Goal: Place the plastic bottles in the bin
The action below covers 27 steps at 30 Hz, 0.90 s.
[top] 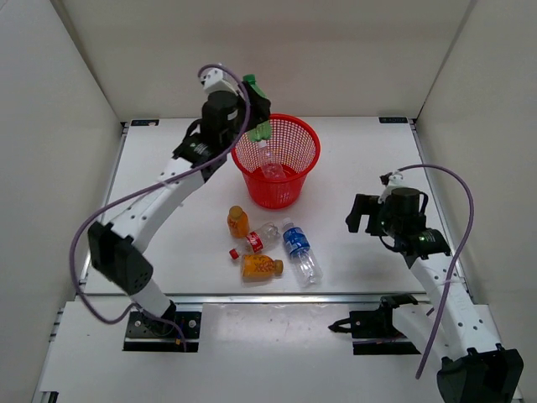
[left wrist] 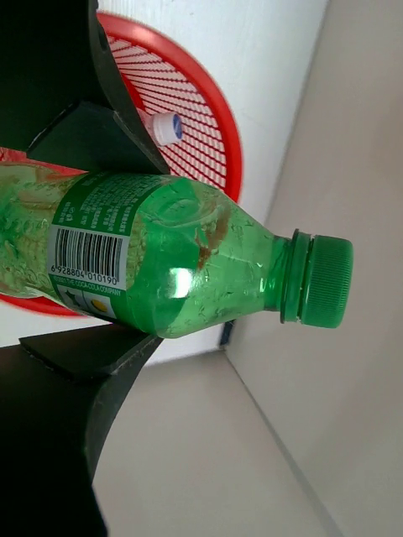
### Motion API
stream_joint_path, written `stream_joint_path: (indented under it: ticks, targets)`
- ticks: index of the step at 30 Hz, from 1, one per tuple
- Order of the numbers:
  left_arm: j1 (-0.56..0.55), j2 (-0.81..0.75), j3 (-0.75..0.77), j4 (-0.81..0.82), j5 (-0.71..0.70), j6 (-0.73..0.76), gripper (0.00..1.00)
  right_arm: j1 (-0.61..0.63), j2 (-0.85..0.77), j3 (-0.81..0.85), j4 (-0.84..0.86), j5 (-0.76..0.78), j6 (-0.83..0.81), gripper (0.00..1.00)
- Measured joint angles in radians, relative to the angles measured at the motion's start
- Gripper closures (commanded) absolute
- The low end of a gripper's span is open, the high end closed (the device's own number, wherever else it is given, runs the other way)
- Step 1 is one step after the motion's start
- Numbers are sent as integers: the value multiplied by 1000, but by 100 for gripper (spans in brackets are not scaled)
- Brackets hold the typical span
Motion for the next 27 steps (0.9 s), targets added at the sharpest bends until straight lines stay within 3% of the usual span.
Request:
stream_joint_path:
  ticks: [1,4,5,11,18,22,27]
  targets:
    - [-5,42,14,6,3,0,38,19,-4,-1,2,-2,-5,3]
    - [-23,159,38,-18,13,1,16,134,-9,-5,11,16,-11,2]
    - [-28,192,52,-38,13,5,2,182,-7,-6,13,31,-14,2]
    - [-91,275,174,-149,10,43,1,361,64,-6,34,69,-19,1]
    - [-121,30,76,-191,4,83,1,502,177,-6,113,61,-39,0]
    - [-114,-196,-126,-212,0,79,1,583,264,3,164,61,-48,2]
    - [-41,-476,-489,-310,37,19,2,631,376,3,237,72,-52,8]
